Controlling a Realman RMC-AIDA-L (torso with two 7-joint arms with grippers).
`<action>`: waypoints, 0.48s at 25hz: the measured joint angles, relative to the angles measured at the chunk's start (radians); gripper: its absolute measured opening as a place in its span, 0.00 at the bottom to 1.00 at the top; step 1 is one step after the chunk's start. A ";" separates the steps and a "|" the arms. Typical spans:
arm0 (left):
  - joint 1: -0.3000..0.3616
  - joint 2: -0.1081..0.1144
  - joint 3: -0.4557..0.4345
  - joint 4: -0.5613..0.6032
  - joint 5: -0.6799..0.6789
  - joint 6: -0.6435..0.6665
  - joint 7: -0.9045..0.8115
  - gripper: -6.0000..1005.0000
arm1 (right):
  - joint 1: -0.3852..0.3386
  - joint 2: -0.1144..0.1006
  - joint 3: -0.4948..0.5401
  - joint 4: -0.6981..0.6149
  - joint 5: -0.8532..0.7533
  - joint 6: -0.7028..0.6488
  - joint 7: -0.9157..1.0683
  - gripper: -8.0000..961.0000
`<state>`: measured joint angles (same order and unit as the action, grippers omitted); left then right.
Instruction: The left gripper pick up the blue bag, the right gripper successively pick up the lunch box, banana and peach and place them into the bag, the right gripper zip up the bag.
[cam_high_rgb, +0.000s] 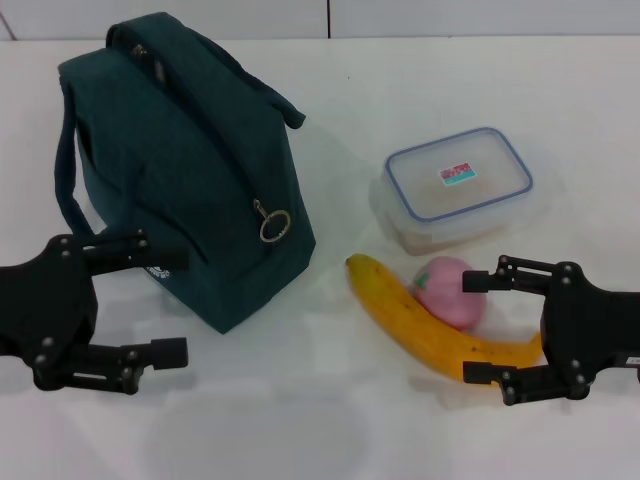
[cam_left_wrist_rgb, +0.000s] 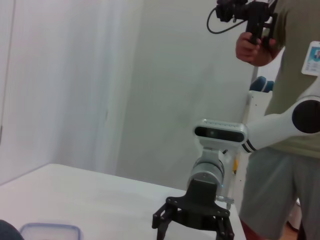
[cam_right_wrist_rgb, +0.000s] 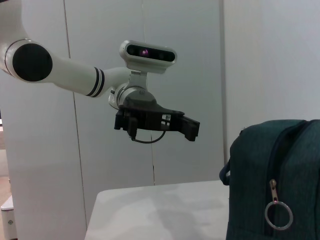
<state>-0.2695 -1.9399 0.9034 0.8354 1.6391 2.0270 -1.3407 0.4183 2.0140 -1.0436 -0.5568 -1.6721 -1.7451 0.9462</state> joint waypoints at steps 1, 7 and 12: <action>-0.001 -0.002 -0.006 0.000 0.001 0.000 0.000 0.89 | 0.002 0.000 0.000 0.000 0.000 0.000 0.000 0.89; -0.004 -0.004 -0.011 0.000 0.002 -0.001 0.000 0.89 | 0.006 0.000 0.004 0.000 0.000 0.004 0.001 0.89; -0.010 -0.008 -0.081 0.000 -0.020 -0.001 -0.017 0.89 | 0.006 0.000 0.011 0.000 0.001 0.019 0.002 0.88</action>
<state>-0.2795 -1.9475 0.8220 0.8359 1.6190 2.0264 -1.3578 0.4248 2.0140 -1.0324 -0.5565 -1.6716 -1.7258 0.9481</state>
